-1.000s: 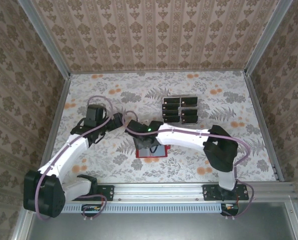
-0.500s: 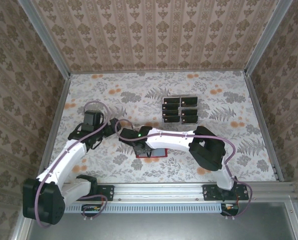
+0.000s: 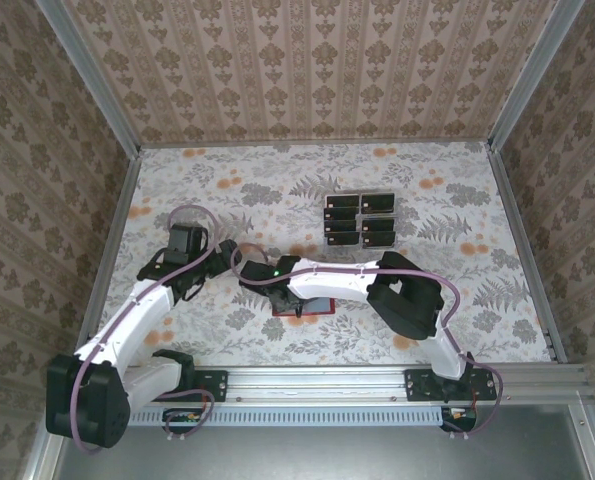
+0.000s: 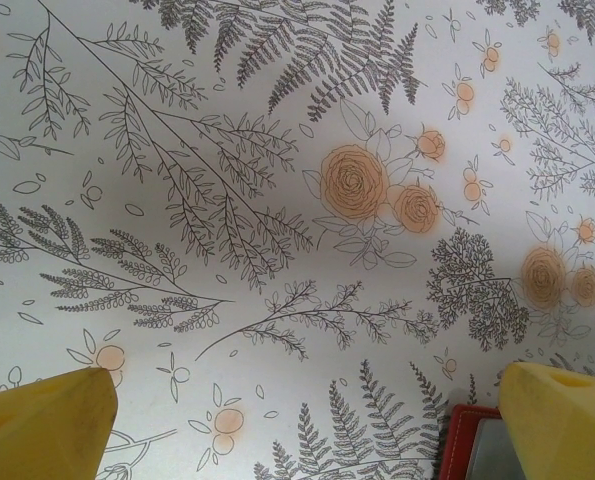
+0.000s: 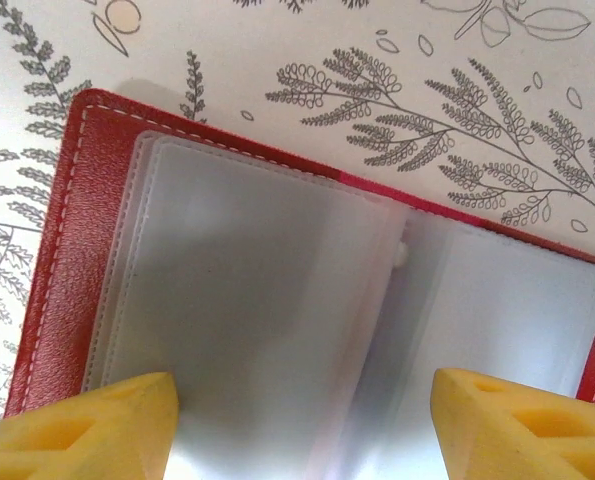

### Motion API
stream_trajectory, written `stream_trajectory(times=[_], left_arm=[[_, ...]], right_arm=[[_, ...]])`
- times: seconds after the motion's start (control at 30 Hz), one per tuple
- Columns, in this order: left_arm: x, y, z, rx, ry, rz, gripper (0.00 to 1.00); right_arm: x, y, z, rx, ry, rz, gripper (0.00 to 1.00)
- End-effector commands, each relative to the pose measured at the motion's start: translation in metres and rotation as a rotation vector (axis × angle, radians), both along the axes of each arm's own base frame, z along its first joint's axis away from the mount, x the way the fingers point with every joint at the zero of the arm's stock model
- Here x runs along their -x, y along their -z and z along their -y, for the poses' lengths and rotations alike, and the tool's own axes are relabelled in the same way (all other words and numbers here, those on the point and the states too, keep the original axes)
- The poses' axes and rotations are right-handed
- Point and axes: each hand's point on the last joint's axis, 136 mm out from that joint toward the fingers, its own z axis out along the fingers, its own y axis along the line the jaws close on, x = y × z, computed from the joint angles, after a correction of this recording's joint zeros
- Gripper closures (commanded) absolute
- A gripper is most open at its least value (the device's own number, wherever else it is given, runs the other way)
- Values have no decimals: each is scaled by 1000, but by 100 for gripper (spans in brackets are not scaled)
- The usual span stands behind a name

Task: Put the credit cards into the card holder
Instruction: Flip over the card slot in the card holder.

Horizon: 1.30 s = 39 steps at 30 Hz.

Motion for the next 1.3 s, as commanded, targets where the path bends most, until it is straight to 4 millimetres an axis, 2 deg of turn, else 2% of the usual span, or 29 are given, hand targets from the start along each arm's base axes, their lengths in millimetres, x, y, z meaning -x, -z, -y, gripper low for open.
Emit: stream_trajectory(times=[0.0,0.5,1.07,1.27], left_arm=[[-1,4,-4,-4,-22,-5,0],[-2,3,3,-3,8,3,0],[1,5,40,-70,152,7,0],[4,7,62,-108,238,8,0]], right_arm=[[-2,2,26,92,13,9,30],[-7,-13,66,116,85,45,30],[-7,-34,106,106,159,77,30],[-15,-60,107,-52,184,95,30]])
